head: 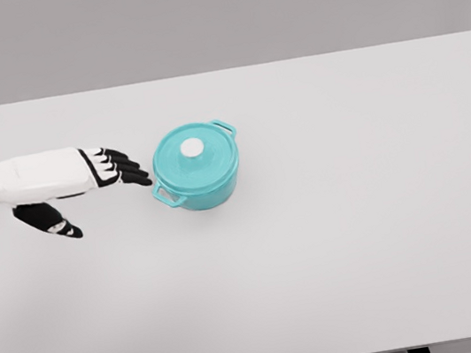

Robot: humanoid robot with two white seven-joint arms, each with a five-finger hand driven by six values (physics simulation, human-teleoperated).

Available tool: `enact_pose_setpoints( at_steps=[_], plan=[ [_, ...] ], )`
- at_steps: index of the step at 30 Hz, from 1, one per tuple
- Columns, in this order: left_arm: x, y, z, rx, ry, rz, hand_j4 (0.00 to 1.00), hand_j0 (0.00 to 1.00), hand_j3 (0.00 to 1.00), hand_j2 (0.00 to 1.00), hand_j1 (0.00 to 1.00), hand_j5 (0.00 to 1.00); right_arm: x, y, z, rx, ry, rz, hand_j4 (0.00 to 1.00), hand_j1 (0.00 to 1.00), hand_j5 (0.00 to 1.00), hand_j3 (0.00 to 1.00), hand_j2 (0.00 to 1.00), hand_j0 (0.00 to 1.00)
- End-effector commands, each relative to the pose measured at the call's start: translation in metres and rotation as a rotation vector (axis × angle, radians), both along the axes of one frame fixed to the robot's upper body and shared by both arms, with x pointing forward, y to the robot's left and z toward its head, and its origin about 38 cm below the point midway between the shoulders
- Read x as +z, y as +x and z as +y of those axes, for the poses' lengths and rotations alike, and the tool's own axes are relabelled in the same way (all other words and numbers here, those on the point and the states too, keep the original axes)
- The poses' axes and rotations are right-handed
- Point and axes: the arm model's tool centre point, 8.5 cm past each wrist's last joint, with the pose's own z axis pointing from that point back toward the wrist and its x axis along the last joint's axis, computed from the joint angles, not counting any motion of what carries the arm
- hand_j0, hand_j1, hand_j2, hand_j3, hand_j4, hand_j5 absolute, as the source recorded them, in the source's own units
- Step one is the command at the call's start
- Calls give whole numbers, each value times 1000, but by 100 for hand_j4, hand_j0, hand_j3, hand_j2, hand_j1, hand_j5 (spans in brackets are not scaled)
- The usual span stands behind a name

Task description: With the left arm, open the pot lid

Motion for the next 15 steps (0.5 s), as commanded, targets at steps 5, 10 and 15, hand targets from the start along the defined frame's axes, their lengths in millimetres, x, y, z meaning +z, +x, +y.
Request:
enact_pose_setpoints(
  at_steps=[5, 10, 15],
  plan=[
    [37, 38, -51, -66, -69, -136, 100, 100, 100, 100, 100, 100, 0, -6, 0, -7, -2, 13, 100, 100, 100, 100, 100, 100],
    [18, 70, -93, -99, -53, -73, 100, 100, 100, 100, 100, 100, 0, -7, -1, -7, -3, 14, 100, 100, 100, 100, 100, 100],
    [9, 100, -106, -66, -8, -33, 100, 100, 100, 100, 100, 100, 0, -7, -1, -7, -3, 14, 100, 100, 100, 100, 100, 100]
  ],
)
